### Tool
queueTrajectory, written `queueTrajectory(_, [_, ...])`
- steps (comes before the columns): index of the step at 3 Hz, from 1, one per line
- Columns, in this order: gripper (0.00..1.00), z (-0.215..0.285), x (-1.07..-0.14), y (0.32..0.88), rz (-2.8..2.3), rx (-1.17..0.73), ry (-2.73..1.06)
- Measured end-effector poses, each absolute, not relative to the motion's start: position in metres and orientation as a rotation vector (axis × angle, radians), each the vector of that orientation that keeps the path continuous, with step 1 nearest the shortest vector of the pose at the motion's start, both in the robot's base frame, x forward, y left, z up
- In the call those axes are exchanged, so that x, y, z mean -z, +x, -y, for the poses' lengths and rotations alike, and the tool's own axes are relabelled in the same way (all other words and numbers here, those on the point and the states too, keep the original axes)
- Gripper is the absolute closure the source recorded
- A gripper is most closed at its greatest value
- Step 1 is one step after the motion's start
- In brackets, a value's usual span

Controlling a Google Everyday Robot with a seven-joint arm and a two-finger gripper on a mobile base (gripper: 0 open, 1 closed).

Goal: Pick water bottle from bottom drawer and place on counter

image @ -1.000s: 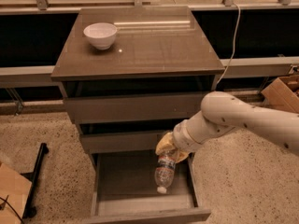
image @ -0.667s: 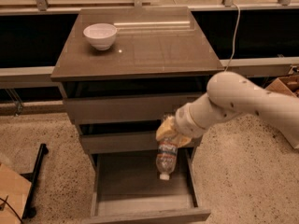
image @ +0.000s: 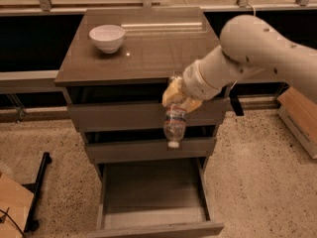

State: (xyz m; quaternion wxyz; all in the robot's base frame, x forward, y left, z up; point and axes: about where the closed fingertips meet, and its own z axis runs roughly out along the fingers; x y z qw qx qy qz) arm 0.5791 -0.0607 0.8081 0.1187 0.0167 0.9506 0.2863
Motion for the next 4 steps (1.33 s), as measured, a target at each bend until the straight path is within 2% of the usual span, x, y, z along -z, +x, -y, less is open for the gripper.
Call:
queueTrajectory(2, [1.00, 0.024, -0.881, 0.675, -2.748, -0.669, 0.007])
queueTrajectory(3, [1.00, 0.014, -0.918, 0.689, -2.681, -0.689, -0.014])
queueTrajectory(4, [1.00, 0.027, -0.914, 0.689, -2.646, -0.706, 0.104])
